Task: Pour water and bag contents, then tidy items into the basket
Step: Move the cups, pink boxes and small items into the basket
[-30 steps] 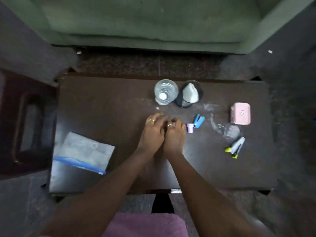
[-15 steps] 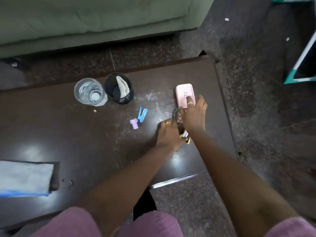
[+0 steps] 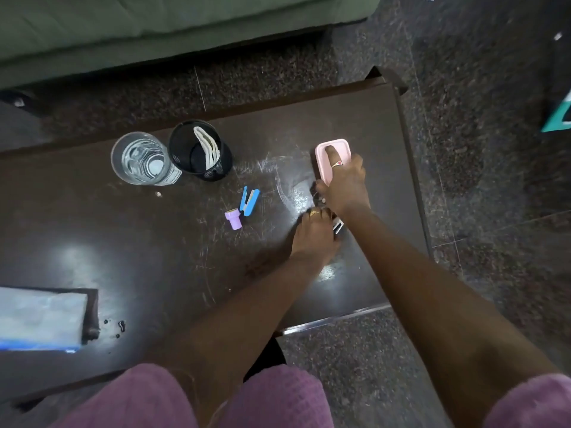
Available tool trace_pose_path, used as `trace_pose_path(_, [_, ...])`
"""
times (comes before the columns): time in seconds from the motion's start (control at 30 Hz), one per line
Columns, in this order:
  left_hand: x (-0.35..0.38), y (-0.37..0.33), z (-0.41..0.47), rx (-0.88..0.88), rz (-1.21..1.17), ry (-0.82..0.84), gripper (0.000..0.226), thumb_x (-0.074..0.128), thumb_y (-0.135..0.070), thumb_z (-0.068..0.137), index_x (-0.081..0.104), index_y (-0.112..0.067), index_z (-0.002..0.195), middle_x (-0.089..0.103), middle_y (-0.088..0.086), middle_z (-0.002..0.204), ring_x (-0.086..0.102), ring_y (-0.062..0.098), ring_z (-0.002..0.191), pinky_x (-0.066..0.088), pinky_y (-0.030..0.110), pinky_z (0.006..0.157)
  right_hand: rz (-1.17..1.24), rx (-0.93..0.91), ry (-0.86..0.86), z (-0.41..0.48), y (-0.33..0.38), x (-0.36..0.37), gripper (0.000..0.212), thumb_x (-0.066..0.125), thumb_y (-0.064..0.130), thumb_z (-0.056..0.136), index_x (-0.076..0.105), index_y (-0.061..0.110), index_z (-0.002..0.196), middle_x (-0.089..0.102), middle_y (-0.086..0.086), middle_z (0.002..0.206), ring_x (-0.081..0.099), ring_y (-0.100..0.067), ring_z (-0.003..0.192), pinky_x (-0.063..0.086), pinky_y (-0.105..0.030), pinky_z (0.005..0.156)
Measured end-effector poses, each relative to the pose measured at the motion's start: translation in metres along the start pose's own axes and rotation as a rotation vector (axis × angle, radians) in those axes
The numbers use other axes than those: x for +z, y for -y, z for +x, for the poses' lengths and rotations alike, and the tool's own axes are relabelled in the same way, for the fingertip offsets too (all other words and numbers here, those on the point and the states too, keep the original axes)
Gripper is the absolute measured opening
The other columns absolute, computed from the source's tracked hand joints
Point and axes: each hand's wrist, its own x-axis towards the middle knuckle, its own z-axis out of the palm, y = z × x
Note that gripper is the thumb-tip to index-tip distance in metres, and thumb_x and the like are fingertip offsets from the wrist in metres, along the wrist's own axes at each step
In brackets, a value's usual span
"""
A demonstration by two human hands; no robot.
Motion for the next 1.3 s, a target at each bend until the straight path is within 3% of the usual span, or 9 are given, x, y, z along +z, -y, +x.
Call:
trace_pose_path(0.13, [-0.004, 0.015, -0.005, 0.023, -0.014, -0.034, 0.04, 0.059, -0.019, 0.086, 0.05, -0.003, 0.12, 0.055, 0.017, 0.119, 0.049, 0.03, 0.113, 0.041, 0.036, 0.099, 0.011, -0.01, -0.01, -0.003, -0.006, 0.001, 0.069, 0.064, 0.024, 0.081, 0.032, 0.027, 0.141, 0.036, -0.019, 0.121, 0.042, -0.038, 0.107, 0.041, -0.043, 0.093])
trace_pose_path(0.4, [-0.014, 0.061, -0.033, -0.013, -0.088, -0.024, 0.03, 0.055, -0.021, 0.085, 0.055, -0.002, 0.108, 0.058, 0.017, 0.112, 0.053, 0.031, 0.108, 0.043, 0.039, 0.094, 0.016, -0.001, -0.118, -0.041, 0.0, 0.018, 0.068, 0.067, 0.027, 0.073, 0.041, 0.023, 0.135, 0.041, -0.02, 0.122, 0.044, -0.038, 0.107, 0.043, -0.042, 0.094])
trace_pose_path(0.63, [-0.027, 0.127, -0.097, -0.045, -0.281, -0.181, 0.036, 0.061, -0.028, 0.083, 0.06, -0.01, 0.114, 0.067, 0.011, 0.107, 0.063, 0.027, 0.101, 0.048, 0.034, 0.09, 0.162, -0.089, -0.158, -0.123, 0.029, 0.059, 0.073, 0.079, 0.007, 0.063, 0.046, -0.005, 0.127, 0.041, -0.032, 0.127, 0.043, -0.049, 0.115, 0.039, -0.048, 0.101])
trace_pose_path(0.73, [-0.042, 0.163, -0.126, -0.055, -0.252, -0.218, 0.035, 0.07, -0.029, 0.075, 0.064, -0.011, 0.105, 0.074, 0.013, 0.085, 0.071, 0.03, 0.077, 0.056, 0.033, 0.065, 0.166, -0.064, -0.151, -0.147, 0.057, 0.078, 0.073, 0.079, 0.002, 0.058, 0.047, -0.006, 0.124, 0.043, -0.032, 0.125, 0.046, -0.051, 0.11, 0.043, -0.05, 0.096])
trace_pose_path(0.8, [-0.06, 0.194, -0.146, -0.076, -0.244, -0.256, 0.035, 0.073, -0.029, 0.07, 0.066, -0.012, 0.101, 0.073, 0.012, 0.075, 0.071, 0.031, 0.067, 0.056, 0.033, 0.055, 0.139, -0.14, -0.099, -0.161, 0.086, 0.093, 0.07, 0.077, 0.005, 0.057, 0.05, -0.007, 0.12, 0.047, -0.033, 0.121, 0.05, -0.052, 0.103, 0.047, -0.051, 0.089])
trace_pose_path(0.93, [-0.102, 0.264, -0.189, -0.167, -0.285, -0.442, 0.038, 0.061, -0.039, 0.074, 0.066, -0.015, 0.103, 0.075, 0.005, 0.083, 0.071, 0.024, 0.076, 0.058, 0.03, 0.062, 0.104, -0.385, 0.019, -0.185, 0.164, 0.119, 0.065, 0.054, 0.035, 0.064, 0.048, 0.001, 0.119, 0.051, -0.029, 0.119, 0.05, -0.041, 0.1, 0.049, -0.042, 0.085])
trace_pose_path(1.03, [-0.147, 0.325, -0.221, -0.282, -0.309, -0.605, 0.043, 0.052, -0.042, 0.075, 0.068, -0.013, 0.102, 0.074, 0.007, 0.084, 0.071, 0.025, 0.075, 0.059, 0.031, 0.063, 0.148, -0.528, 0.073, -0.189, 0.237, 0.144, 0.066, 0.05, 0.031, 0.062, 0.045, 0.002, 0.122, 0.051, -0.027, 0.12, 0.05, -0.042, 0.103, 0.037, -0.035, 0.096])
trace_pose_path(1.17, [-0.216, 0.417, -0.265, -0.51, -0.399, -0.908, 0.03, 0.069, -0.024, 0.078, 0.067, -0.016, 0.106, 0.074, 0.005, 0.096, 0.071, 0.023, 0.086, 0.054, 0.032, 0.079, 0.218, -0.715, 0.171, -0.191, 0.373, 0.171, 0.075, 0.057, 0.019, 0.058, 0.041, -0.003, 0.128, 0.05, -0.021, 0.121, 0.039, -0.028, 0.108, 0.034, -0.036, 0.097])
trace_pose_path(1.3, [-0.28, 0.489, -0.312, -0.765, -0.567, -1.183, 0.032, 0.066, -0.021, 0.079, 0.061, -0.023, 0.111, 0.072, 0.003, 0.102, 0.067, 0.022, 0.094, 0.049, 0.031, 0.084, 0.165, -0.91, 0.254, -0.203, 0.5, 0.186, 0.081, 0.061, 0.017, 0.058, 0.037, 0.011, 0.135, 0.047, -0.006, 0.135, 0.037, -0.025, 0.12, 0.024, -0.039, 0.105])
